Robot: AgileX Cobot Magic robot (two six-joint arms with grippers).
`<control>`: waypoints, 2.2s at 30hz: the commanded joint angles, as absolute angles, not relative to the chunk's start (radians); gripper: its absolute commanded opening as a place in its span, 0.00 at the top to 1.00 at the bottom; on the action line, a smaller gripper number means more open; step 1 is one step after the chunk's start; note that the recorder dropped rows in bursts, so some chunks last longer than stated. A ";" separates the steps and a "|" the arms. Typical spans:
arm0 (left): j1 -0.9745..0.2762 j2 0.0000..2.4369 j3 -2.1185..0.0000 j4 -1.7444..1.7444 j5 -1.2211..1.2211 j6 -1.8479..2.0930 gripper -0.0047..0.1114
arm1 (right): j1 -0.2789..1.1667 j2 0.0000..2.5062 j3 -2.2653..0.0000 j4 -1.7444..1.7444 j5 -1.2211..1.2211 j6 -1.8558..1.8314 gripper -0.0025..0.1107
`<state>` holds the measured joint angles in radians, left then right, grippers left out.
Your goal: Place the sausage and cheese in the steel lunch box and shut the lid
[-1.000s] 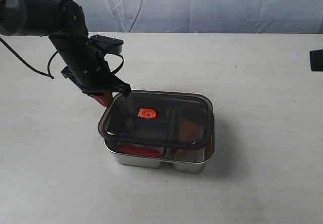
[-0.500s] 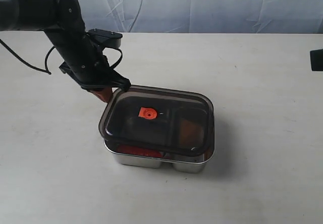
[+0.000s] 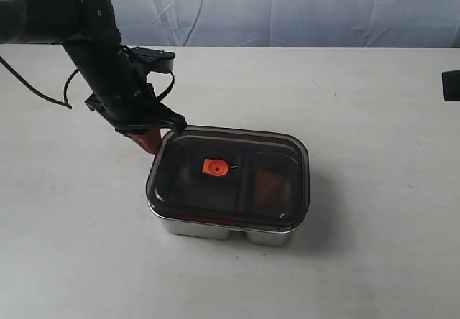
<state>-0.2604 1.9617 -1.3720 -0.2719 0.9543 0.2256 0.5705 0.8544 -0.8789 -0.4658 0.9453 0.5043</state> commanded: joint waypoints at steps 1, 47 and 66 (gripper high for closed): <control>-0.262 1.950 -1.375 -0.291 0.986 0.229 0.96 | 0.571 0.854 -0.873 -0.479 0.939 0.502 0.99; -0.262 1.847 -1.375 -0.112 0.755 0.106 0.96 | 0.571 0.948 -0.846 -0.453 0.884 0.459 0.99; -0.272 1.699 -1.266 -0.264 0.838 0.194 0.96 | 0.571 1.539 -1.175 -0.015 0.911 0.076 0.99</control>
<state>-0.2604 1.7174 -1.2992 -0.2485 0.8687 0.1699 0.5705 1.4504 -1.1042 -0.0903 0.8593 0.1492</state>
